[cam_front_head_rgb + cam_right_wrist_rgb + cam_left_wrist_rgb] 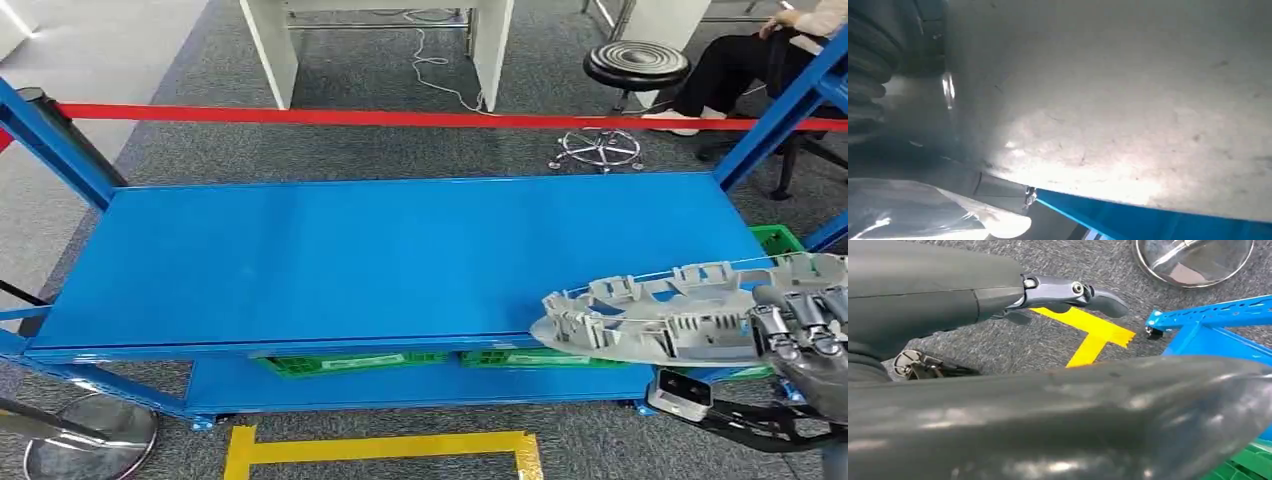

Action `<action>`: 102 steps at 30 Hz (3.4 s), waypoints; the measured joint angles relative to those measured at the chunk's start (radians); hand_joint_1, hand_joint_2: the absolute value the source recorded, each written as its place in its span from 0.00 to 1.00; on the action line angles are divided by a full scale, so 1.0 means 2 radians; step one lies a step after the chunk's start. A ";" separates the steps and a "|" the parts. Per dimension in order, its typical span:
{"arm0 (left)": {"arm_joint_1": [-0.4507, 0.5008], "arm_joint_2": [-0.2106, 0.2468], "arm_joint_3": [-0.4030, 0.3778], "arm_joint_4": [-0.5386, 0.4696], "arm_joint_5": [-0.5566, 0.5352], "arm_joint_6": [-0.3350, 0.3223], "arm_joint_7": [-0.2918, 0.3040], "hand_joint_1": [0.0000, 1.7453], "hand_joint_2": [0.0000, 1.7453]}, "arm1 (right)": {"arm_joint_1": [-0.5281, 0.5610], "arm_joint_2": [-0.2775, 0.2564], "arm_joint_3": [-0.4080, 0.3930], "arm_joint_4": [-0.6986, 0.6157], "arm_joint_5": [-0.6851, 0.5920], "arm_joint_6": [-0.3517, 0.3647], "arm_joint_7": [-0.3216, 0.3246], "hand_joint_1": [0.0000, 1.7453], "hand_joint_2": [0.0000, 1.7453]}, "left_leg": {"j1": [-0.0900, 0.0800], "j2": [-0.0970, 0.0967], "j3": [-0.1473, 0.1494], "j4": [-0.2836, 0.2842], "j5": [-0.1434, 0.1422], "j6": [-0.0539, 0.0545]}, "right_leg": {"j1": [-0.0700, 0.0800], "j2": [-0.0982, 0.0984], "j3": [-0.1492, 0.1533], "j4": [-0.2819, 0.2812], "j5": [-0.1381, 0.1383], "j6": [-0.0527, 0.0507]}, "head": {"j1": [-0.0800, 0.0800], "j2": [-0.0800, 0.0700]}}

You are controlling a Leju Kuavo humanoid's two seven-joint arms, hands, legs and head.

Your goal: Take the parts from the cabinet and place them on the table.

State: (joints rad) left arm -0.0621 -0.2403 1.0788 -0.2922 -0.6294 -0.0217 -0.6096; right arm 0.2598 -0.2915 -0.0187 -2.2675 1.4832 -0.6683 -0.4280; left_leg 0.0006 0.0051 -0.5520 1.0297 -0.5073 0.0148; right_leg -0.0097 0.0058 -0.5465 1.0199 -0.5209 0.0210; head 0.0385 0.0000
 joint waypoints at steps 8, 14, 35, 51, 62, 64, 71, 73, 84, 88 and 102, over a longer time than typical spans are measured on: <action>0.000 0.002 -0.003 0.001 -0.003 0.000 -0.001 0.00 0.00 | 0.003 -0.004 -0.004 -0.009 0.000 0.000 0.001 1.00 1.00 | 0.000 0.000 0.000 0.000 0.000 0.000 | 0.000 0.000 0.000 0.000 0.000 0.000 | 0.000 0.000; 0.000 0.003 -0.008 0.002 -0.016 0.006 -0.002 0.00 0.00 | 0.004 -0.013 -0.007 -0.020 0.000 0.000 -0.001 1.00 1.00 | 0.000 0.000 0.000 0.000 0.000 0.000 | 0.000 0.000 0.000 0.000 0.000 0.000 | 0.000 0.000; -0.001 0.004 -0.011 0.004 -0.023 0.012 0.004 0.00 0.00 | -0.009 -0.022 0.039 -0.036 0.000 0.000 0.061 1.00 1.00 | 0.001 0.002 0.009 -0.029 0.020 0.017 | -0.005 -0.002 -0.026 0.054 -0.041 0.014 | 0.002 0.000; -0.001 0.004 -0.011 0.008 -0.025 0.019 0.004 0.00 0.00 | -0.007 -0.022 0.104 -0.025 0.000 0.000 0.113 1.00 1.00 | 0.009 -0.002 -0.050 0.114 -0.073 -0.018 | -0.015 -0.004 -0.022 0.027 -0.002 0.003 | -0.004 0.000; -0.102 -0.027 -0.012 0.004 0.010 0.092 0.073 0.00 0.00 | -0.072 0.008 0.148 0.042 -0.047 0.000 0.048 1.00 1.00 | -0.024 -0.005 0.018 -0.008 -0.004 0.040 | 0.001 -0.011 -0.043 0.013 0.039 0.000 | -0.002 0.000; -0.098 -0.028 -0.012 0.002 0.014 0.080 0.069 0.00 0.00 | -0.071 0.013 0.144 0.049 -0.056 0.000 0.037 1.00 1.00 | -0.016 0.001 0.018 -0.030 0.014 0.031 | 0.003 -0.006 -0.057 0.022 0.014 0.004 | -0.002 0.000; -0.086 -0.029 -0.012 -0.006 0.026 0.063 0.067 0.00 0.00 | -0.067 0.031 0.123 0.070 -0.083 0.000 -0.012 1.00 1.00 | -0.009 0.005 -0.026 -0.012 0.034 0.017 | -0.009 -0.005 -0.033 0.092 -0.005 0.024 | 0.001 0.000; -0.086 -0.029 -0.014 -0.010 0.029 0.063 0.067 0.00 0.00 | -0.068 0.037 0.117 0.075 -0.090 0.000 -0.025 1.00 1.00 | -0.008 0.004 -0.039 0.001 0.037 0.012 | -0.009 -0.005 0.014 0.020 -0.023 0.033 | 0.001 0.000; -0.081 -0.031 -0.030 -0.016 0.055 0.070 0.071 0.00 0.00 | -0.064 0.081 0.081 0.106 -0.124 0.000 -0.095 1.00 1.00 | -0.003 0.000 -0.071 0.154 -0.061 -0.011 | -0.009 -0.006 -0.026 0.009 0.015 -0.008 | -0.006 0.000; -0.082 -0.031 -0.044 -0.019 0.073 0.078 0.075 0.00 0.00 | -0.063 0.092 0.069 0.113 -0.136 0.000 -0.109 1.00 1.00 | -0.004 -0.003 0.025 0.026 -0.012 0.000 | -0.008 -0.005 -0.044 0.010 0.031 -0.005 | -0.006 0.000; -0.081 -0.037 -0.103 -0.023 0.133 0.093 0.085 0.00 0.00 | -0.062 0.099 0.056 0.142 -0.162 0.000 -0.107 1.00 1.00 | -0.010 0.003 -0.034 -0.015 0.039 0.016 | -0.006 -0.005 -0.027 0.104 0.007 0.015 | 0.000 0.000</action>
State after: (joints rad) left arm -0.2248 -0.3147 0.8729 -0.3380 -0.3639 0.1652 -0.4406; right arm 0.1352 -0.0927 0.0927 -1.9833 1.1589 -0.6680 -0.6413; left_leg -0.0200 0.0119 -0.6199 0.9995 -0.4287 0.0469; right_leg -0.0223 -0.0037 -0.6015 1.2278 -0.5063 0.0502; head 0.0385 0.0000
